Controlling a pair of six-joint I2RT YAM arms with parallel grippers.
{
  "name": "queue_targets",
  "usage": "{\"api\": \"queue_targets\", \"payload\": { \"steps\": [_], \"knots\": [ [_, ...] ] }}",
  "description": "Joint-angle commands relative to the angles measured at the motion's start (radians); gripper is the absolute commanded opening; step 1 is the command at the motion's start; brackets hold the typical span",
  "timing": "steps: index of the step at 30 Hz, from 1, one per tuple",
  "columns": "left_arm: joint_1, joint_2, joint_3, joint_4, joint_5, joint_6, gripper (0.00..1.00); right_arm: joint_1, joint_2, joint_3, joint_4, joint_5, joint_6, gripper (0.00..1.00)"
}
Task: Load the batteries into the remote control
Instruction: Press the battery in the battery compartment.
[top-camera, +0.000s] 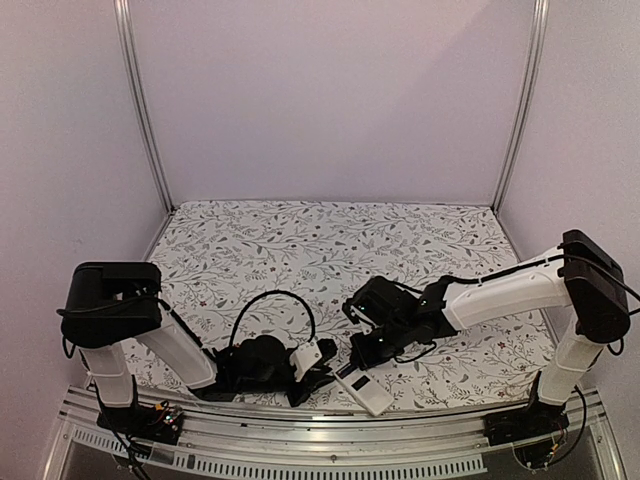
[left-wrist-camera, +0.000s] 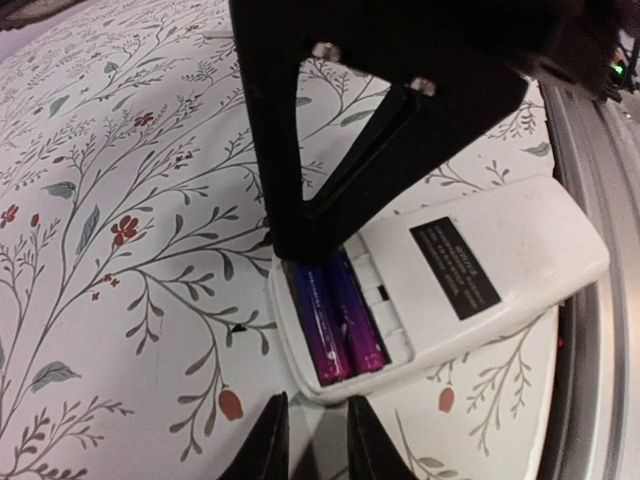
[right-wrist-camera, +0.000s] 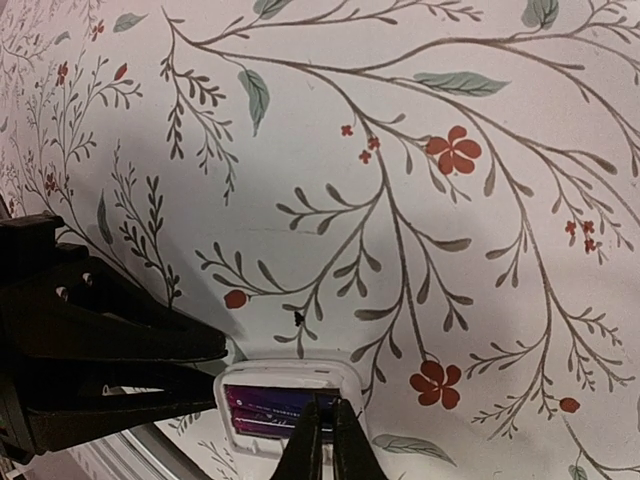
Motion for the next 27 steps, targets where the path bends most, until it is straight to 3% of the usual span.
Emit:
{"api": "queue_targets", "payload": {
  "steps": [1, 19, 27],
  "knots": [
    [0.010, 0.008, 0.001, -0.038, -0.006, -0.005, 0.20, 0.029, 0.043, -0.030, 0.037, -0.047, 0.022, 0.04],
    [0.009, 0.011, 0.002, -0.044, -0.010, 0.000, 0.20, 0.060, 0.047, -0.084, -0.009, -0.074, 0.037, 0.02],
    [0.009, 0.010, 0.002, -0.047, -0.012, -0.001, 0.20, 0.105, 0.104, -0.037, -0.116, 0.007, 0.006, 0.00]
  ]
}}
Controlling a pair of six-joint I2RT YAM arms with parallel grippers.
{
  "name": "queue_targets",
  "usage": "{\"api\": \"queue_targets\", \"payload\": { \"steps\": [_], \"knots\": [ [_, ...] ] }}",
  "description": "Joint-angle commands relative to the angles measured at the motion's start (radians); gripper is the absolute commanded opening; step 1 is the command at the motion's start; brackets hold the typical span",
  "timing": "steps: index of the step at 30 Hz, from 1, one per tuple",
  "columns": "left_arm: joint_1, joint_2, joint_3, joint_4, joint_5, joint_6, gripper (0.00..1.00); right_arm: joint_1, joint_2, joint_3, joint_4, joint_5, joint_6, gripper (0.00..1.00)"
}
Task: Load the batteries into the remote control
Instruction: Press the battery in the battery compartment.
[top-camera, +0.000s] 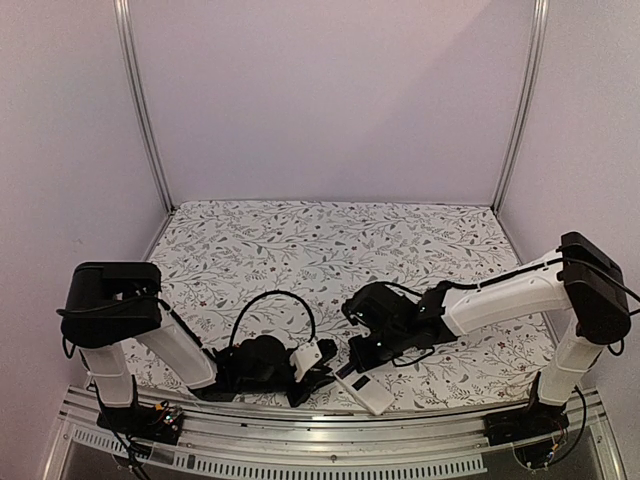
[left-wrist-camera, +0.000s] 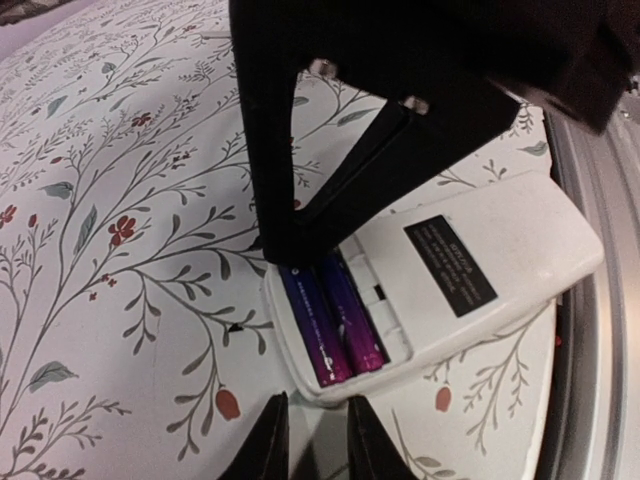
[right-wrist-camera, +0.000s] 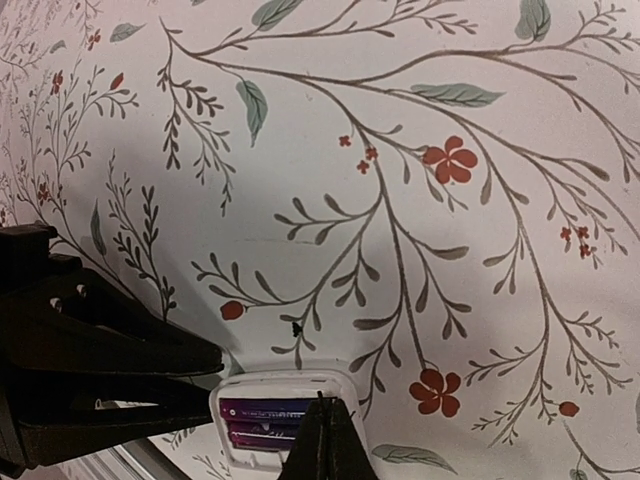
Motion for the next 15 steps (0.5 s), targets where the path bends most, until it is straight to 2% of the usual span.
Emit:
{"api": "queue_targets", "payload": {
  "steps": [1, 15],
  "knots": [
    [0.010, 0.010, 0.002, -0.046, -0.017, -0.001, 0.20, 0.085, 0.116, -0.001, -0.180, -0.041, -0.024, 0.00],
    [0.011, 0.009, 0.002, -0.049, -0.024, 0.001, 0.19, 0.088, 0.105, 0.014, -0.237, -0.013, -0.041, 0.00]
  ]
}}
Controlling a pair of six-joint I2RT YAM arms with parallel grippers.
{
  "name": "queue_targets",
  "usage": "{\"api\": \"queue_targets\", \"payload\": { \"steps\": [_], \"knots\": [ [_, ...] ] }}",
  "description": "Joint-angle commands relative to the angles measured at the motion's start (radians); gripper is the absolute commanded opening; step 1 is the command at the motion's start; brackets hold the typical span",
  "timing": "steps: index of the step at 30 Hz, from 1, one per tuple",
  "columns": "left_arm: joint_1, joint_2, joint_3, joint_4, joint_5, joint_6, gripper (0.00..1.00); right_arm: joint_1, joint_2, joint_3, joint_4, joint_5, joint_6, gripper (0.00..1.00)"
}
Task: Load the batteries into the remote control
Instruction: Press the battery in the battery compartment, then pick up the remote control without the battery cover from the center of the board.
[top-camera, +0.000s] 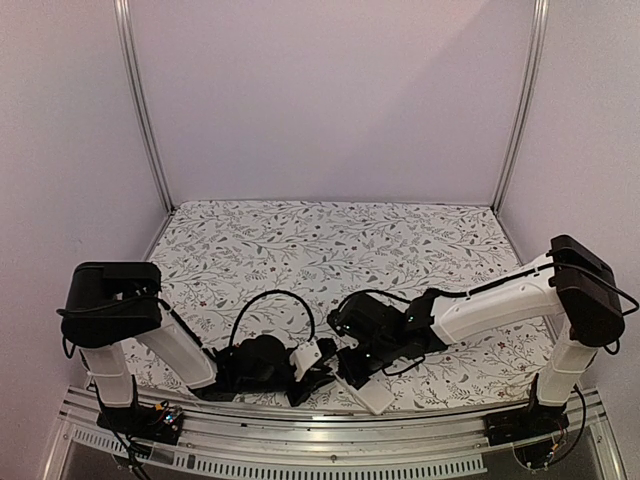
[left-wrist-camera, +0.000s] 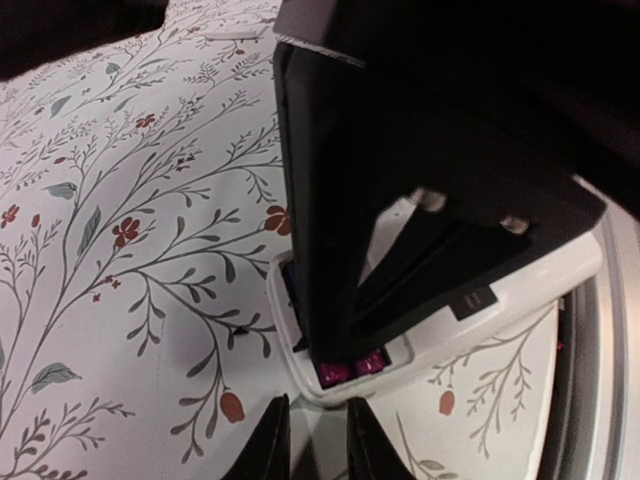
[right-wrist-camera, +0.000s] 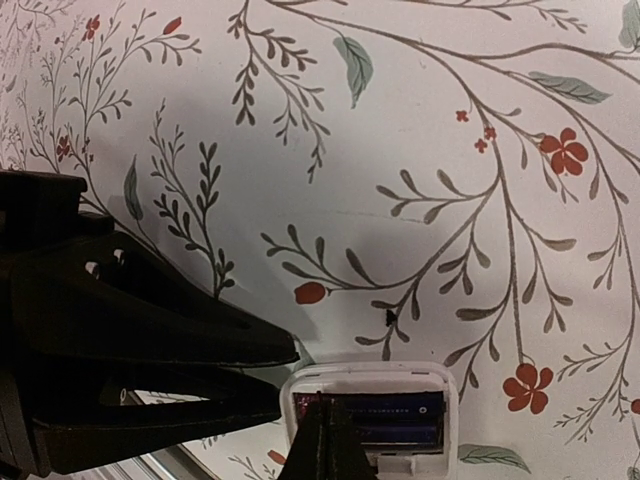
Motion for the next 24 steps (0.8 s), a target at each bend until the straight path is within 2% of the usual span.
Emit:
{"api": "queue_targets", "payload": {
  "steps": [1, 7, 10, 13, 16, 19, 22, 24],
  "knots": [
    [0.010, 0.007, 0.001, -0.049, -0.023, 0.004, 0.19, 0.007, 0.048, -0.031, -0.196, -0.036, -0.013, 0.00],
    [0.010, -0.004, 0.006, -0.064, -0.046, -0.002, 0.18, -0.049, -0.052, -0.004, -0.160, -0.051, -0.030, 0.00],
    [0.010, -0.011, 0.008, -0.065, -0.053, -0.005, 0.17, -0.080, -0.136, -0.004, -0.103, -0.076, -0.035, 0.06],
    [0.008, -0.020, 0.008, -0.067, -0.050, -0.010, 0.17, -0.086, -0.194, -0.011, -0.092, -0.052, -0.038, 0.20],
    [0.009, -0.029, 0.008, -0.073, -0.055, -0.013, 0.18, -0.087, -0.237, -0.043, -0.113, -0.021, -0.021, 0.42],
    [0.009, -0.036, 0.020, -0.093, -0.062, -0.012, 0.19, -0.080, -0.232, -0.066, -0.170, -0.003, 0.021, 0.57],
    [0.009, -0.054, 0.034, -0.131, -0.080, -0.022, 0.24, -0.044, -0.222, -0.072, -0.211, 0.026, 0.058, 0.72],
    [0.009, -0.078, 0.037, -0.154, -0.097, -0.030, 0.33, -0.023, -0.216, -0.072, -0.224, 0.026, 0.069, 0.80]
  ]
}}
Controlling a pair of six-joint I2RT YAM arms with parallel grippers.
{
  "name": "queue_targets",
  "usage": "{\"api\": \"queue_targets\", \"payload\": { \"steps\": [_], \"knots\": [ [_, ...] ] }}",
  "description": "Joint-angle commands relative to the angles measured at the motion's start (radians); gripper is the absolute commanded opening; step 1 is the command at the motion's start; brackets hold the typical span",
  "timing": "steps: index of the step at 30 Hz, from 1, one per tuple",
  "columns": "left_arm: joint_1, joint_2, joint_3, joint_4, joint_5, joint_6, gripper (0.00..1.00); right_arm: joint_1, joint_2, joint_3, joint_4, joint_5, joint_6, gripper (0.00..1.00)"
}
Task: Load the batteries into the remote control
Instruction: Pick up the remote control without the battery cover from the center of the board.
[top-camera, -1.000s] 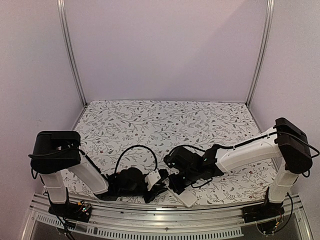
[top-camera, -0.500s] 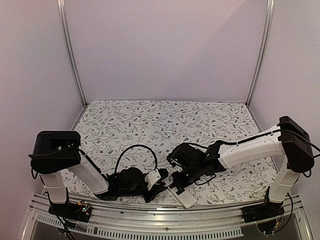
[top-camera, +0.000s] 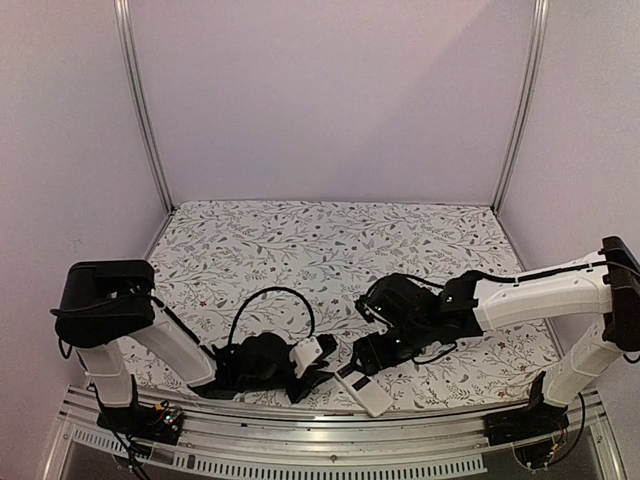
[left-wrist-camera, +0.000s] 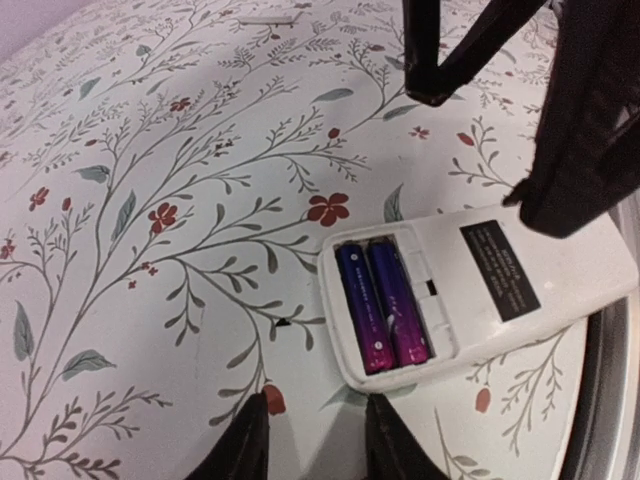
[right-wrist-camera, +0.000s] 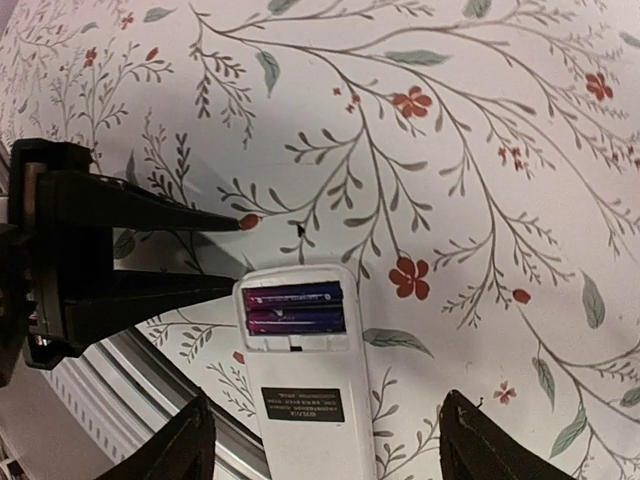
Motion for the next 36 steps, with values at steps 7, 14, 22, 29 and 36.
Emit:
{"api": "queue_targets", "payload": {
  "steps": [7, 14, 22, 29, 36],
  "knots": [
    [0.029, -0.228, 0.006, -0.203, -0.158, -0.061, 0.84, 0.090, 0.036, -0.038, -0.076, 0.034, 0.044, 0.88],
    [0.090, -0.428, 0.021, -0.443, -0.308, -0.156, 0.94, 0.141, 0.129, 0.018, -0.162, 0.116, 0.058, 0.88],
    [0.209, -0.651, 0.021, -0.649, -0.368, -0.253, 0.98, 0.189, 0.249, 0.150, -0.296, 0.138, 0.050, 0.84],
    [0.229, -0.751, -0.013, -0.699, -0.390, -0.256, 0.98, 0.191, 0.277, 0.218, -0.349, 0.172, 0.073, 0.50],
    [0.229, -0.790, -0.042, -0.713, -0.383, -0.287, 0.98, 0.162, 0.282, 0.270, -0.372, 0.219, 0.110, 0.32]
  ]
}}
